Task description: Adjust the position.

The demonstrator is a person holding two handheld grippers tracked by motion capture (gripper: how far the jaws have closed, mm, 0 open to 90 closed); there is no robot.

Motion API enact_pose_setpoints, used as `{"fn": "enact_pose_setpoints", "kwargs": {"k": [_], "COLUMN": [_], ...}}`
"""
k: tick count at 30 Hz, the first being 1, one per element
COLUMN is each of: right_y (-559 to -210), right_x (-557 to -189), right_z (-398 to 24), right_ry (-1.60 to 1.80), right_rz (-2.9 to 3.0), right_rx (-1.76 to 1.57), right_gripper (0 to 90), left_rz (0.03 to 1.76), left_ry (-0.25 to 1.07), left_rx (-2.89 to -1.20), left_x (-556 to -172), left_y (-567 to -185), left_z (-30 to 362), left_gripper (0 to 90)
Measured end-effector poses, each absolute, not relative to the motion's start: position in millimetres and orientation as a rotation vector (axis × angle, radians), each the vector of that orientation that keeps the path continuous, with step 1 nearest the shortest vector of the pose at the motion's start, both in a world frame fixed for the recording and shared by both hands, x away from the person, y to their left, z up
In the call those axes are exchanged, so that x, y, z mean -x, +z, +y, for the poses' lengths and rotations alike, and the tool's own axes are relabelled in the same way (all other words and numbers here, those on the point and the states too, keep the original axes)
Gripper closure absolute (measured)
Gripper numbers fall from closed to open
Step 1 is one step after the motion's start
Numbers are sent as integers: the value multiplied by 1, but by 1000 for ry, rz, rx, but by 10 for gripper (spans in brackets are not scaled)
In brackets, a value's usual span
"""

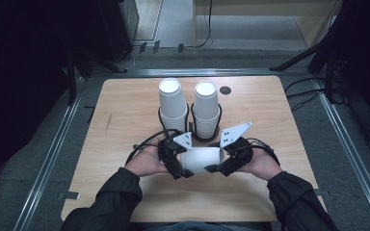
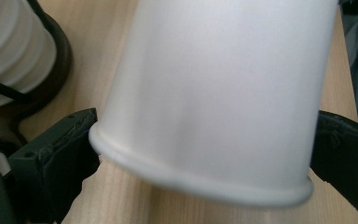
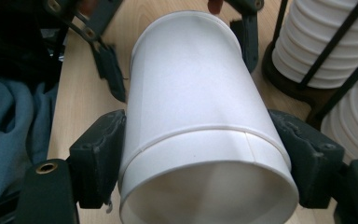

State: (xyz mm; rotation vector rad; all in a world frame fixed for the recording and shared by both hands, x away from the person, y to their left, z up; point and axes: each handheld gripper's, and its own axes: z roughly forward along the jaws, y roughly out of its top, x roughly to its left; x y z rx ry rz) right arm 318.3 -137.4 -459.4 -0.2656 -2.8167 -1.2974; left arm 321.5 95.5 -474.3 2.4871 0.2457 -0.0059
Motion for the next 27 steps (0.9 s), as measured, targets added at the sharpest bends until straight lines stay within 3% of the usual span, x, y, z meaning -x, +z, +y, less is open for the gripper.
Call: {"fn": "enact_pose_setpoints", "kwargs": {"k": [12,27], "right_y": [-457,-449], "right_x": [-324,-328], "right_z": [-150,-159], "right_ry": [-1340,-1421], "right_rz": [-2780,-2710], "right_rx": [337,387], "right_gripper": [234,234], "left_rz": [335,410], "left_ry": [29,-18], "left_rx": [-2399,-2232], "left_x": [-323,-320], "left_y": [-469,-460], "left_z": [113,135], "left_gripper": [0,0]}}
